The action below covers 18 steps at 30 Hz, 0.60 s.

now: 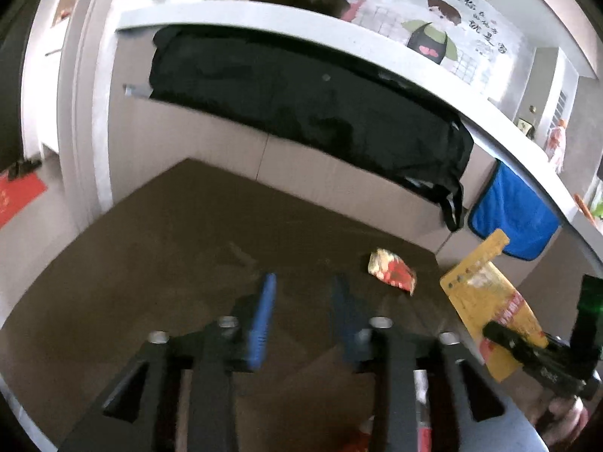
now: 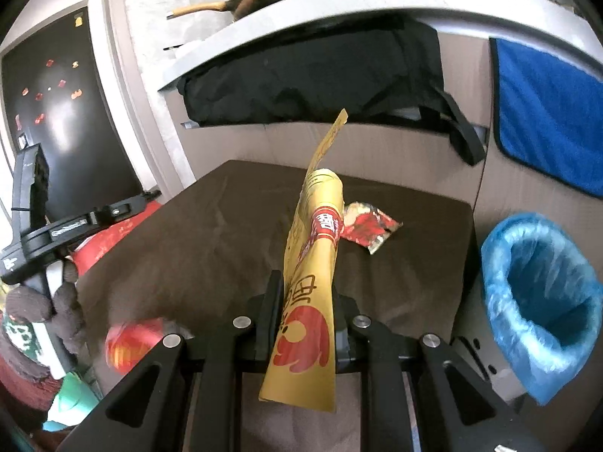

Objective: Collect trash
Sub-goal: 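Lift the red can with the left tool while the right tool holds the pouch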

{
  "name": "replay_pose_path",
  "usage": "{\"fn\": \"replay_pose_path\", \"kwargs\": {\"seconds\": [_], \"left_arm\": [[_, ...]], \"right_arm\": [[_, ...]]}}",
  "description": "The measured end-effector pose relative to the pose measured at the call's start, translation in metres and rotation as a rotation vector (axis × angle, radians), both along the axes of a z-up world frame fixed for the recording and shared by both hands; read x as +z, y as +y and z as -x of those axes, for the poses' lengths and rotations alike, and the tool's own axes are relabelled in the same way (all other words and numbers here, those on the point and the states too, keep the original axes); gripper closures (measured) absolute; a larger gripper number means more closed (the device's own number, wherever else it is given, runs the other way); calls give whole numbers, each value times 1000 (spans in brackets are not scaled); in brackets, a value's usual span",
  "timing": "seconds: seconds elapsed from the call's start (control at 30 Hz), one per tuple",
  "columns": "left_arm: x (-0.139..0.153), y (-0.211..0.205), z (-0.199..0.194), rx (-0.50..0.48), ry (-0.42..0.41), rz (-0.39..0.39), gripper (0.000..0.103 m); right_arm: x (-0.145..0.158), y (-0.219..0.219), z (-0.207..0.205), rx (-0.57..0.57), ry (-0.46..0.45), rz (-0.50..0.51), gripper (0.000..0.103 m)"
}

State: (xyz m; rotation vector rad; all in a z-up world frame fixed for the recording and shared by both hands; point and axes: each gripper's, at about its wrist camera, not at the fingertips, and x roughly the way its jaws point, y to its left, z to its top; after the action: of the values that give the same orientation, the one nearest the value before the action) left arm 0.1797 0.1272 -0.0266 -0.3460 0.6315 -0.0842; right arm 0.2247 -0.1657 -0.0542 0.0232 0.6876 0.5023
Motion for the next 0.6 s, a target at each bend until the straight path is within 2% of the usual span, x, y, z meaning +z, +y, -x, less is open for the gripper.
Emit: {"fn": "replay_pose_path", "kwargs": {"seconds": [0.1,0.17,0.3,0.4,0.43,0.6], "left_arm": [[-8,6,21,-47,56,58,33],[-14,5,38,-96,99,82,25],[-20,-9,58,-212,145,76,24],[-23,-34,68,-290,157,-15,24],[-27,-41,68,-312,167,-20,24],[-52,-57,56,-323,238,0,24]], "right_arm": [[-2,0,4,4,2,7,85],[-1,0,7,5,-1,11,85],[1,0,14,9,-8,15,85],[2,0,21,17,-15,23,85],[3,-1,24,19,-18,26,85],[5,-10,39,14,-31,20,83]]}}
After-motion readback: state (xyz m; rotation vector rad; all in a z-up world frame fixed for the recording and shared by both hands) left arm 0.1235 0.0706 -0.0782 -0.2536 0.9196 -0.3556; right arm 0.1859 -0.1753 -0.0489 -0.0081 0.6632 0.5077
